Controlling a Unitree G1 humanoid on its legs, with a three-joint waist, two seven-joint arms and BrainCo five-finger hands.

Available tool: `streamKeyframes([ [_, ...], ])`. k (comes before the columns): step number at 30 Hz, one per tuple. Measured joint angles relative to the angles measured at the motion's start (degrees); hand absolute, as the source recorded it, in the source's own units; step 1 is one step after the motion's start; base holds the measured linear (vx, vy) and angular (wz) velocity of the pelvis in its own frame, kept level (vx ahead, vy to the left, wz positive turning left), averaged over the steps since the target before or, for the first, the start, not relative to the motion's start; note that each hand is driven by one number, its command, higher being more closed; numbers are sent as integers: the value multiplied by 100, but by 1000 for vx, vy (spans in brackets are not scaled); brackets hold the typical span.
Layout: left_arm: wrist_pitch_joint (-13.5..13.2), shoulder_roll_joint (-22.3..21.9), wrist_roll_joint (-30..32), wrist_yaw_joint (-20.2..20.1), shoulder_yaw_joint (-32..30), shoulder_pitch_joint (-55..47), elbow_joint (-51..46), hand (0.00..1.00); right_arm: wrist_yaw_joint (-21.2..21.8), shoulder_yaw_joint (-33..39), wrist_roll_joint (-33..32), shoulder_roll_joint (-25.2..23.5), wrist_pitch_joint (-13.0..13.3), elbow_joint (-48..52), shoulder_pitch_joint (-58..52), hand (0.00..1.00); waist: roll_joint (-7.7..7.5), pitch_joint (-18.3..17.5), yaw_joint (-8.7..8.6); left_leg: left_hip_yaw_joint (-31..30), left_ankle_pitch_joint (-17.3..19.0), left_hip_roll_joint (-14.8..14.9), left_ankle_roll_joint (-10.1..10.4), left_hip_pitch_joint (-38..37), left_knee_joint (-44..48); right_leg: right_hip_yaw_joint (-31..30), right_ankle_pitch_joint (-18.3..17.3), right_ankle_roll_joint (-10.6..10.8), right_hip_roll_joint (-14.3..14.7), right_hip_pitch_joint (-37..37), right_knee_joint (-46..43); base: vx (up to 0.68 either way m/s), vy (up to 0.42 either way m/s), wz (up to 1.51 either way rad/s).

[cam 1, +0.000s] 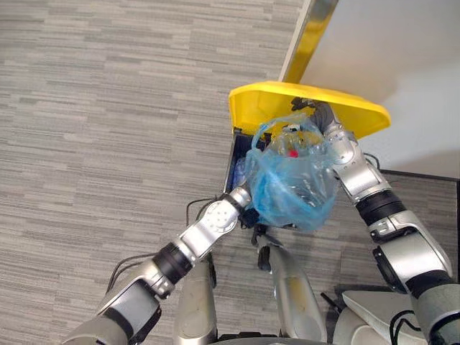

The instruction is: Gather rubbish on tea table into small bin, then transfer packed bag to large trash can.

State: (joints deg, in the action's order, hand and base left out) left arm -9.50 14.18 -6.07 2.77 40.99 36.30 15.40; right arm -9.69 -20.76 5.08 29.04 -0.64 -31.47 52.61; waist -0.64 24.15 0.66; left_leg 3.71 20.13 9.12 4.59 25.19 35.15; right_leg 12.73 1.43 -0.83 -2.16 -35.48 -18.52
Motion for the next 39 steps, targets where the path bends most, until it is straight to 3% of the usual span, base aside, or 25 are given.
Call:
streamKeyframes([
  [8,236,-264,599,119,-57,810,1272,100,-35,-62,-17,78,21,687,566,0,13,139,-128,129,185,159,-72,1052,766,-92,142,-12,30,-891,-237,-55,9,-10],
  [16,526,-311,1152,512,-883,1383,2176,100,-286,-188,-70,75,32,1276,761,0,14,370,-151,273,300,215,-147,1793,1113,-245,322,-50,88,-1584,-247,-4,27,-12],
  [17,556,-310,1157,512,-936,1441,2274,0,-287,-203,-108,71,38,1313,786,0,11,385,-153,285,295,216,-136,1868,1139,-256,337,-62,89,-1652,-252,29,26,-7],
  [27,845,-332,1830,508,-1447,1651,2862,0,-291,-502,-199,-7,47,1484,1093,0,15,473,-253,461,393,197,-243,2151,1386,-369,344,-74,4,-2017,-454,23,46,-3],
  [39,902,-335,2599,469,-1337,1651,2839,0,-260,-692,-216,-46,86,1482,1091,0,29,465,-247,493,406,191,-265,2067,1452,-392,360,-100,-20,-1956,-511,0,0,0],
])
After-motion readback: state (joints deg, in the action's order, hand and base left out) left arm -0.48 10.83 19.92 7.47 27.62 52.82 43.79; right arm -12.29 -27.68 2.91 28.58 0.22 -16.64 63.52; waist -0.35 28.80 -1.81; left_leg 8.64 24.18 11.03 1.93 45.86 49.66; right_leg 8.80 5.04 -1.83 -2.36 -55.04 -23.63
